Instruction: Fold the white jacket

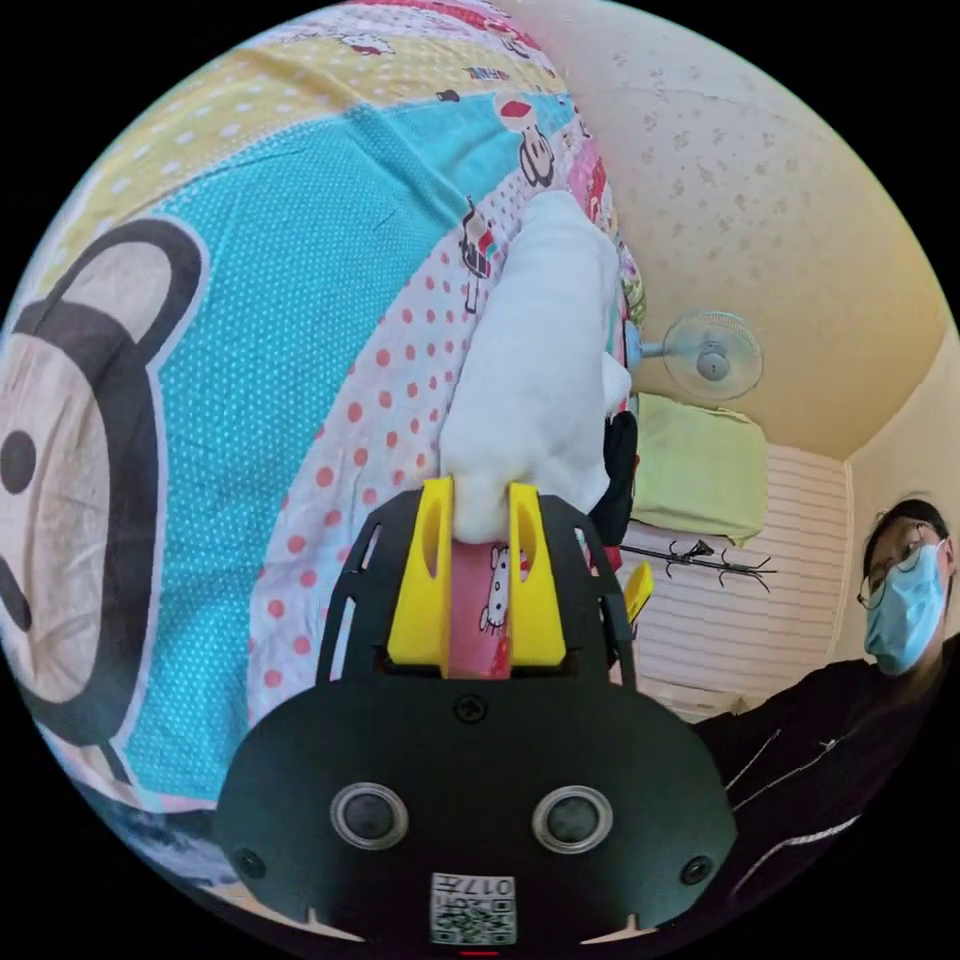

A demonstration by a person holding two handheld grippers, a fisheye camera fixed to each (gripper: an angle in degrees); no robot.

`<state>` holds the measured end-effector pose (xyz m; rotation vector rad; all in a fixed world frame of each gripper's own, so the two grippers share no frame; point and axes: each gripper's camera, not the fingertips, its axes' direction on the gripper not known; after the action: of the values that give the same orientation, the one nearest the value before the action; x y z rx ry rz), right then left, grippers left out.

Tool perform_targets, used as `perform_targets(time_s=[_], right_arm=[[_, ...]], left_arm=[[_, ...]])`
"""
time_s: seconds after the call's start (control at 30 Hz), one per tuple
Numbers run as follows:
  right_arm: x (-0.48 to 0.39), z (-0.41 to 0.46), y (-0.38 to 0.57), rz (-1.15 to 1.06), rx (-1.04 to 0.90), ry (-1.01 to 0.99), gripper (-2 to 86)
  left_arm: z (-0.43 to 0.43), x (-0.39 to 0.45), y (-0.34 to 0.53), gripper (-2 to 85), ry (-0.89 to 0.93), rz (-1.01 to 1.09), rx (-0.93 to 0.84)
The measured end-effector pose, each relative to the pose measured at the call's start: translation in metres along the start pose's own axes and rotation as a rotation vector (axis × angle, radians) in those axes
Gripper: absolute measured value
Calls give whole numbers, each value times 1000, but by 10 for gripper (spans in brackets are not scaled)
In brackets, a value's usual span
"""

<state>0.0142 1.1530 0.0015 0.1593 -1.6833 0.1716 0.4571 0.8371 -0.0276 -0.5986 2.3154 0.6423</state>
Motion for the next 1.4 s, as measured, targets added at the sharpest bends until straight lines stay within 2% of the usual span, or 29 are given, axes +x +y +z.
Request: perform_targets(time_s=[0.17,0.3,0.47,0.53,0.63,0.7,0.8,0.87,0.9,1.0,1.1,1.23,1.4], right_arm=[[9,24,4,127,98,6,251],[7,43,-6,161,209,-63,267],[-11,49,-56,90,429,-254,259],[-20,50,-78,104,412,-202,250],[-18,55,-100,229,384,-141,191],[-12,61,-99,318,420,-194,168],[-13,70,-105,382,422,-238,144],[-15,75,-109,403,431,-245,134],[-15,77,-109,403,436,-249,133],[-19,91,-113,407,443,-274,129],[-26,96,-123,374,442,-203,127],[-33,102,-142,377,421,-197,123],[-47,112,-164,360,389,-164,119]], left_arm=[[-16,18,2,66,105,-60,21],[-17,27,4,66,181,-47,34],[-15,17,5,65,173,-31,48],[-15,6,7,65,174,-50,54],[-11,-23,16,69,207,-136,65],[-11,-62,39,77,374,-295,161],[-12,-106,77,81,582,-401,347],[-19,-121,97,94,581,-404,469],[-21,-127,102,116,522,-391,495],[-6,-131,94,175,417,-332,485],[24,-117,72,194,557,-271,542],[48,-102,40,158,440,-321,496],[75,-132,32,130,635,-436,516]])
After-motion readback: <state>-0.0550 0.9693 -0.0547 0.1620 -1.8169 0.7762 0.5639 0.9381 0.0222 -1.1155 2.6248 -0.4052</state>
